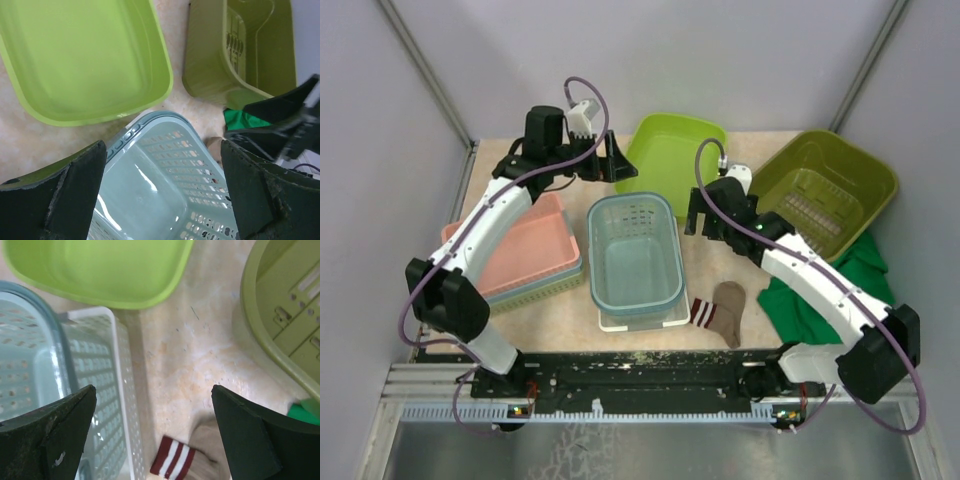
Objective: Turn the large container upside down
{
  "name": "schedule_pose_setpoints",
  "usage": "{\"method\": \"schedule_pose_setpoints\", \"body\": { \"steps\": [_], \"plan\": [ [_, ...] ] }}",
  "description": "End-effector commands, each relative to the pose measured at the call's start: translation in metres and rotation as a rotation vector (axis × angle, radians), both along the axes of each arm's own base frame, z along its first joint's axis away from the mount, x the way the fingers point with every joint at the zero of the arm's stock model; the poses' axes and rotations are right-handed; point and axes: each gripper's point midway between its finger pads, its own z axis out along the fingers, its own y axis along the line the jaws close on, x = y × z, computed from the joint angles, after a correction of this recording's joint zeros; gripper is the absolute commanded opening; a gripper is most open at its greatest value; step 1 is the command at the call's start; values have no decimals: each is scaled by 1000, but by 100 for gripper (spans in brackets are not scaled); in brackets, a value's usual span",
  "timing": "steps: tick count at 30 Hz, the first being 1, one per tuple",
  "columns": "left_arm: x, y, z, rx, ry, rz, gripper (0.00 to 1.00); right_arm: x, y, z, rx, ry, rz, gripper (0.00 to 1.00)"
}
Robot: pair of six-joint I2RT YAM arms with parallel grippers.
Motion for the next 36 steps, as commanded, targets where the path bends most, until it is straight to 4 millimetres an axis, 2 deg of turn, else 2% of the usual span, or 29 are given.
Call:
{"method": "schedule_pose_setpoints", "body": {
  "steps": [1,6,11,16,22,27,29,32,36],
  "plan": [
    [-14,-5,36,-85,-63,-58,99,-2,-5,-13,-5,62,-82,99],
    [-17,-8,33,-110,-52,-66,99,-24,-6,-62,-4,191,-85,99],
    [-15,-14,24,-139,-14,-77,99,-51,2,-101,33,292,-17,99],
    [-18,-22,11,-161,9,-125,99,-73,17,-118,42,338,55,99],
    [-19,-21,3,-151,11,-127,99,-101,51,-129,104,359,170,98],
    [-15,-12,7,-125,-43,-80,99,-132,91,-127,155,337,314,98],
    [-16,-12,7,-120,-43,-87,99,-141,101,-126,152,337,366,98],
    [-16,-13,5,-113,-29,-97,99,-132,82,-115,67,288,302,98],
    [-16,-14,7,-113,-39,-92,99,-97,32,-65,-45,97,106,98]
  ]
}}
